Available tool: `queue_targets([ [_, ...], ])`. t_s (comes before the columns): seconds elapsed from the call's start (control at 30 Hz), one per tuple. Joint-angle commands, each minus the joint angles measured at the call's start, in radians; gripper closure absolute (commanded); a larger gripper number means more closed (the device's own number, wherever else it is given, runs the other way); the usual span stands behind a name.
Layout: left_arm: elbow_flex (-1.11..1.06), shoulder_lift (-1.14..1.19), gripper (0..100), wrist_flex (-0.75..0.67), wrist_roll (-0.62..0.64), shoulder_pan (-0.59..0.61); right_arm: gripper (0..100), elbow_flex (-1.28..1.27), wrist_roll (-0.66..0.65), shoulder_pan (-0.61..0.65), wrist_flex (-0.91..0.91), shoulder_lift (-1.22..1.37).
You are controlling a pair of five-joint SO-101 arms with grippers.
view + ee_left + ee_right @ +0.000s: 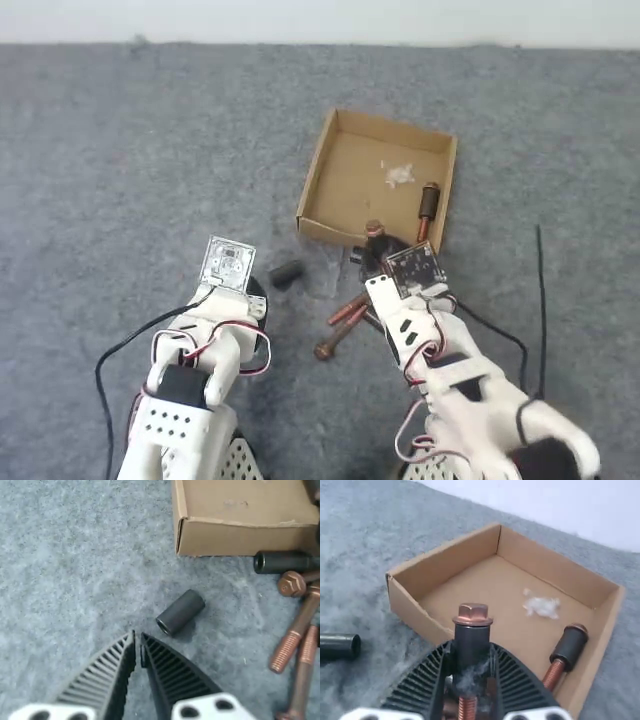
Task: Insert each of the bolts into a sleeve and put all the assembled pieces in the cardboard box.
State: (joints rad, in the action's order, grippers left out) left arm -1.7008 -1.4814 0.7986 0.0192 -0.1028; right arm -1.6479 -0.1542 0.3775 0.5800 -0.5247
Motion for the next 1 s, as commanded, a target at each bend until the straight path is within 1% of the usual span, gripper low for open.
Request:
queue_targets([
  [0.0, 0.008, -0.020, 99, 0.006, -0.011, 0.005, 99.2, 0.035, -0.017, -0.047, -0.165, -0.136],
  [0.1, 0.008, -0.020, 99, 0.006, -0.011, 0.005, 99.2, 0.100, -0.014, -0.097, -0.375, -0.202],
  [0.23, 0.008, -0.020, 99, 0.006, -0.012, 0.005, 99.1, 0.236, 0.057, -0.176, -0.697, -0.260],
  [0.33, 0.008, -0.020, 99, 0.006, -0.012, 0.005, 99.0, 0.333, 0.054, -0.216, -0.872, -0.266],
  [0.43, 0.008, -0.020, 99, 0.006, -0.012, 0.005, 99.0, 0.373, 0.054, -0.222, -0.940, -0.266],
  [0.63, 0.008, -0.020, 99, 0.005, -0.012, 0.005, 98.9, 0.431, 0.052, -0.248, -0.974, -0.266],
  [0.73, 0.008, -0.020, 99, 0.005, -0.012, 0.005, 98.9, 0.520, 0.052, -0.271, -1.063, -0.266],
  [0.87, 0.008, -0.020, 99, 0.005, -0.014, 0.005, 98.9, 0.675, 0.052, -0.269, -1.216, -0.266],
  [0.97, 0.008, -0.020, 99, 0.003, -0.014, 0.005, 98.9, 0.776, 0.055, -0.265, -1.296, -0.265],
])
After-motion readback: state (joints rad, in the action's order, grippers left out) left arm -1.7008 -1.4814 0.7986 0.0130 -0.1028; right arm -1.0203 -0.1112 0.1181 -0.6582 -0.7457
